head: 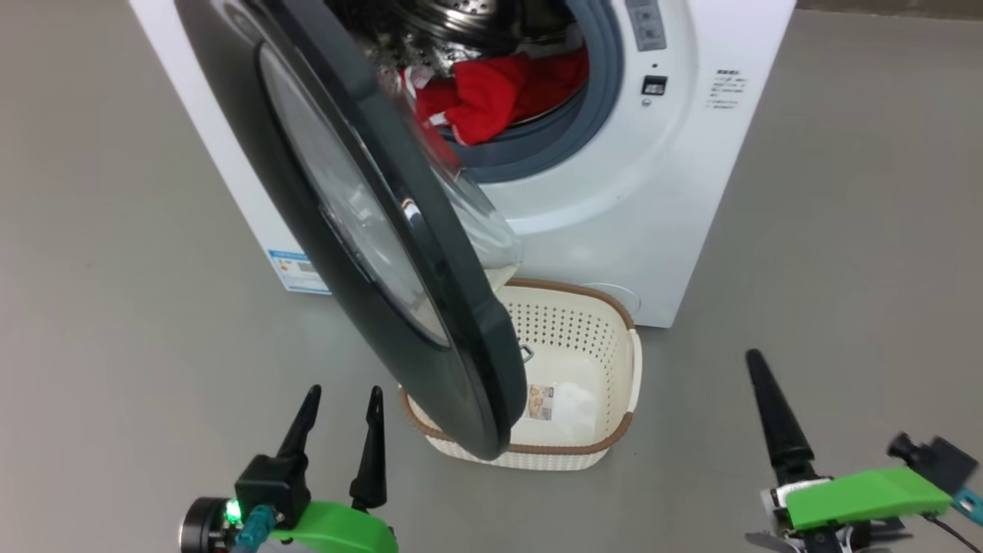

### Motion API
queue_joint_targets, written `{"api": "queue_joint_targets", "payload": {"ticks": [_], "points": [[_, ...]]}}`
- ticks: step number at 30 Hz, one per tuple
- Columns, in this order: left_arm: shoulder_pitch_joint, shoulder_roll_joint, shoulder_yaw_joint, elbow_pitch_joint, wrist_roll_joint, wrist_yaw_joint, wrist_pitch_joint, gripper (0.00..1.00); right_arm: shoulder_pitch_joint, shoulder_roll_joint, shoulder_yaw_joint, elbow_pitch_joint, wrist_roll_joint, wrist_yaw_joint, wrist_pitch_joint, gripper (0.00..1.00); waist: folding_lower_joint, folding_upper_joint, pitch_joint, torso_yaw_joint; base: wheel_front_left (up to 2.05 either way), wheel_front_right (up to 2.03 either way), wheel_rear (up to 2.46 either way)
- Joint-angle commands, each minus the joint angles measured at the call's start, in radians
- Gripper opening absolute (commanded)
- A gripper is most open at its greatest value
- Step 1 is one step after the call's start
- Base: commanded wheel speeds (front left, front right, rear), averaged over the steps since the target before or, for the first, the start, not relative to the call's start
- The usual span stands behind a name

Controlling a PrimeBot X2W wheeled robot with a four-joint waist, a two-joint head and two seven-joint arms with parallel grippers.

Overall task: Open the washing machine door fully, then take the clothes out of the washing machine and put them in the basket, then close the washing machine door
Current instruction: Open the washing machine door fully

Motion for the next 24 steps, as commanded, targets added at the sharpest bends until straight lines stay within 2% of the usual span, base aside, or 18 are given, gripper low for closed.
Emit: {"api": "queue_joint_targets", "payload": {"ticks": [1,3,9,18,24], "points": [[-0.002,0.011,0.036,-0.019,0.010,-0.001,-0.009,1.00,-0.007,-0.012,0.020,-0.024,-0.018,0.004,-0.022,1.00,0.0000,-0.0001,-0.007,-0.012,0.00,0.00,0.00],[0.000,0.011,0.040,-0.017,0.013,-0.003,-0.009,1.00,0.000,-0.047,0.031,-0.013,-0.111,0.004,-0.065,1.00,0.0000,-0.0001,-0.009,-0.023,0.00,0.00,0.00],[0.005,0.012,0.057,-0.011,0.022,-0.011,-0.009,1.00,0.010,-0.065,-0.042,-0.003,-0.388,0.004,-0.098,1.00,0.0000,-0.0001,-0.016,-0.053,0.00,0.00,0.00],[0.011,0.012,0.078,-0.006,0.031,-0.018,-0.009,1.00,0.062,-0.009,-0.178,-0.143,-0.890,0.004,-0.099,1.00,0.0000,-0.0001,-0.022,-0.085,0.00,0.00,0.00],[0.016,0.012,0.088,-0.002,0.036,-0.022,-0.009,1.00,0.118,0.016,-0.203,-0.186,-1.091,0.004,-0.099,1.00,0.0000,-0.0001,-0.026,-0.103,0.00,0.00,0.00]]}}
